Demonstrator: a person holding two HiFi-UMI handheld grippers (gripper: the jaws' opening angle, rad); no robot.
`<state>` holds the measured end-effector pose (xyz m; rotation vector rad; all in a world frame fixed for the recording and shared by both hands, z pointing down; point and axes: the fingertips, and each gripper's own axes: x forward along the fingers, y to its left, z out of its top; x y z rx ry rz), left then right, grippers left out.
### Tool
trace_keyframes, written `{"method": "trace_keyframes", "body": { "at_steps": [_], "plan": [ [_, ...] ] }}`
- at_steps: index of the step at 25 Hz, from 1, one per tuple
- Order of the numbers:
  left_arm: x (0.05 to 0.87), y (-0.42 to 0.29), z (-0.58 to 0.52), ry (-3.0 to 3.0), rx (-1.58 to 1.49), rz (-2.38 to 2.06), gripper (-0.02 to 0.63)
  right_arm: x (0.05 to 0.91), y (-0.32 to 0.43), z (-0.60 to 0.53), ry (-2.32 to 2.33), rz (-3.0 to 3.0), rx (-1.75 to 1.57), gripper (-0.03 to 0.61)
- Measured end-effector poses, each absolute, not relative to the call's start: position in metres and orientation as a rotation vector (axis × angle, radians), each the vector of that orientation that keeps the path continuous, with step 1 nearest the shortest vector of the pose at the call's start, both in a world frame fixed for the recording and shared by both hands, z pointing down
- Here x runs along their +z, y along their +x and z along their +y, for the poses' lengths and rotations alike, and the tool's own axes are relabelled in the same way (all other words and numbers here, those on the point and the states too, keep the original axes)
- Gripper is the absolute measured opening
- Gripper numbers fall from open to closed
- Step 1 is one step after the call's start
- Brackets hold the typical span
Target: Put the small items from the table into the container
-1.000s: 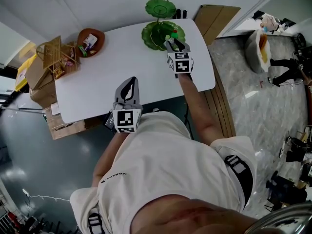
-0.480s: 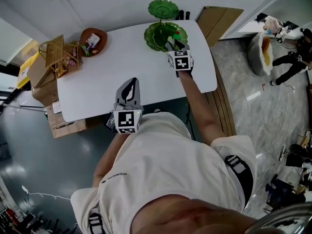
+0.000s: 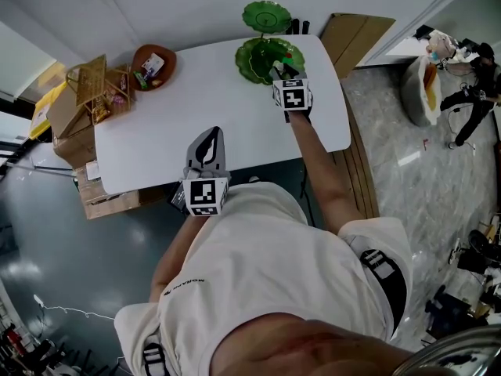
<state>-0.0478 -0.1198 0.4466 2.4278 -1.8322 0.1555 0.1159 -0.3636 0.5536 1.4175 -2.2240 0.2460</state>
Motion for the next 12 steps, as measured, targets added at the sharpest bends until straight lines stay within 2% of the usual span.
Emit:
{"method": "trace_keyframes", "body": {
  "at_steps": [12],
  "plan": [
    [0.444, -0.050, -0.121, 2.420, 0.146, -1.849, 0.003, 0.558, 0.115, -0.375, 1.425, -2.220, 0.265, 0.147]
  ]
}}
